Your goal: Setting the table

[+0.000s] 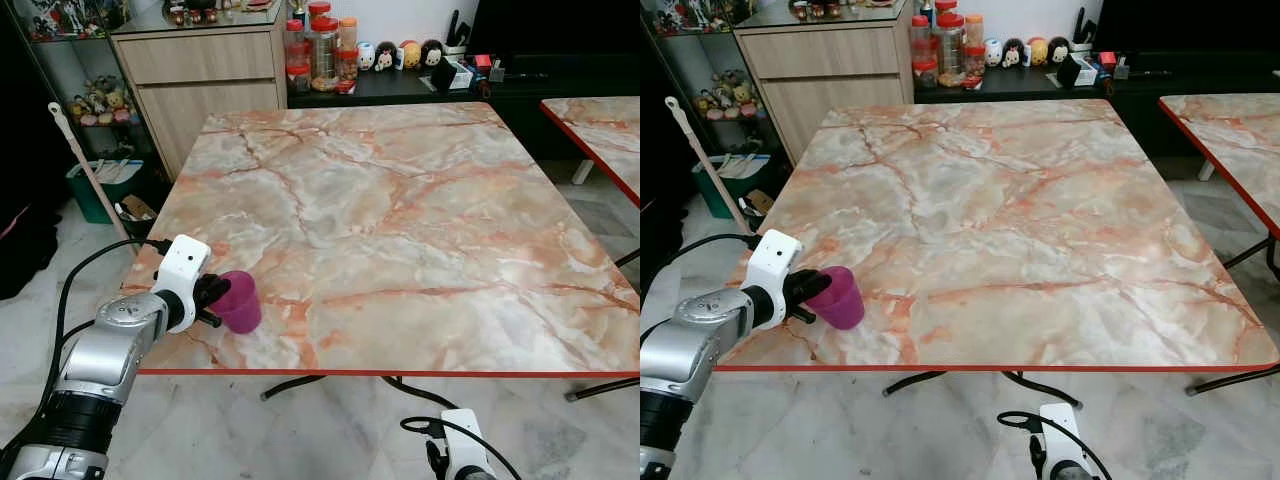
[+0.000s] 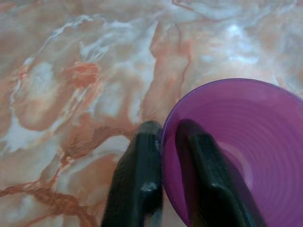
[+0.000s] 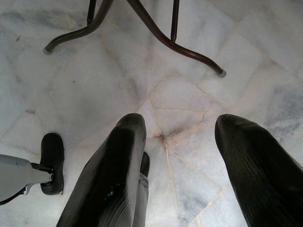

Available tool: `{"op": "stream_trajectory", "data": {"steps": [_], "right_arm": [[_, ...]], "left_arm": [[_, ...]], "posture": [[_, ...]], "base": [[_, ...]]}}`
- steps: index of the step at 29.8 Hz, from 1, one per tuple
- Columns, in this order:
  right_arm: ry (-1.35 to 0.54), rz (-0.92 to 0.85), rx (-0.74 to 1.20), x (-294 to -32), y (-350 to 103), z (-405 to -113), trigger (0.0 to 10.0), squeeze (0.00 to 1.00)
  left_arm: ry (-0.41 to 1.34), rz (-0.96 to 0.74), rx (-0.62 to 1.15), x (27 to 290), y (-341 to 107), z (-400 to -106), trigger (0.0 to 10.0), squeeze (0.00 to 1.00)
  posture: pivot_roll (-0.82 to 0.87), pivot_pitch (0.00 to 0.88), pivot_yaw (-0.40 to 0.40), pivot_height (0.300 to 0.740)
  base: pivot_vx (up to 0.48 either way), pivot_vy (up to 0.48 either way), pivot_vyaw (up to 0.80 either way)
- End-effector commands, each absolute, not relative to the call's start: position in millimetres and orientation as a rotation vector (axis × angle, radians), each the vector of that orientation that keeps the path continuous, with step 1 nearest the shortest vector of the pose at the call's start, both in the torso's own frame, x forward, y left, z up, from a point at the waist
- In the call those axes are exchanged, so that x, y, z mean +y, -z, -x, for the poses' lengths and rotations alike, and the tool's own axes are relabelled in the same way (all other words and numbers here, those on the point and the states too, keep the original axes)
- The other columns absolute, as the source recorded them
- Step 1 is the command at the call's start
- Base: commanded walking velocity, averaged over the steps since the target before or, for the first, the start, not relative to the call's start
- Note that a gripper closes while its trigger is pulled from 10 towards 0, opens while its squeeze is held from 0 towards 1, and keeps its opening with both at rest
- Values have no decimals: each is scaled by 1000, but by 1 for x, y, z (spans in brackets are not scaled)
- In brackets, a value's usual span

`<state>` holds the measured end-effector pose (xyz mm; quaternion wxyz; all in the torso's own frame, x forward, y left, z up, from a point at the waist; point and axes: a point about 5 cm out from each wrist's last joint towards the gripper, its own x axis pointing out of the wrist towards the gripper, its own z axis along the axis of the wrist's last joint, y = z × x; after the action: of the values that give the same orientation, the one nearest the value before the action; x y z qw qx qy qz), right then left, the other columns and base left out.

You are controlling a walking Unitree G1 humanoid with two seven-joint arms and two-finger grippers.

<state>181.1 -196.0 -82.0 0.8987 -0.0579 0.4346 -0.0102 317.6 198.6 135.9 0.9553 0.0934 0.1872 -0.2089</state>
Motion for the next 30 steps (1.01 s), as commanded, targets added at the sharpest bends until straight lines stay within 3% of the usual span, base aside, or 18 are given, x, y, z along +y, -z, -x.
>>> {"op": "stream_trajectory", "data": {"steps": [1,8,9,10,11,14,15,19,20,21,25,30], "right_arm": [[36,102,902,-195,82,-181,10000,0],[33,102,904,-195,82,-181,10000,0],[32,103,903,-195,82,-181,10000,0],[32,103,903,-195,82,-181,10000,0],[30,104,902,-195,82,-182,10000,0],[29,105,901,-195,82,-183,10000,0],[28,105,899,-194,81,-183,10000,0],[27,106,899,-195,81,-183,10000,0],[28,107,899,-195,81,-184,10000,0],[28,106,899,-195,81,-183,10000,0],[28,106,900,-195,82,-183,10000,0],[28,102,905,-193,83,-181,10000,0]], "left_arm": [[392,-178,368,202,-139,-319,0,0],[200,-3,172,218,-158,-329,0,0],[164,30,123,221,-163,-330,1373,0],[164,30,123,221,-163,-330,1373,0],[105,68,59,225,-168,-330,10000,0],[32,102,10,233,-170,-329,10000,0],[-90,128,-19,248,-167,-326,10000,0],[-262,144,-46,273,-162,-319,10000,0],[-420,91,-52,299,-158,-308,10000,0],[-475,65,-59,309,-157,-304,10000,0],[-640,-97,-40,339,-153,-285,10000,0],[-795,-344,148,375,-125,-257,10000,0]], "posture": [[14,0,36,732],[17,0,31,732],[18,0,31,732],[18,0,31,732],[19,0,29,732],[18,0,28,732],[18,0,28,732],[17,0,28,732],[19,0,27,732],[20,0,27,732],[25,0,26,732],[25,0,32,732]], "base": [[0,0,0],[0,0,0],[0,0,0],[0,0,0],[0,0,0],[0,0,0],[0,0,0],[0,0,0],[0,0,0],[0,0,0],[0,0,0],[0,0,0]]}}
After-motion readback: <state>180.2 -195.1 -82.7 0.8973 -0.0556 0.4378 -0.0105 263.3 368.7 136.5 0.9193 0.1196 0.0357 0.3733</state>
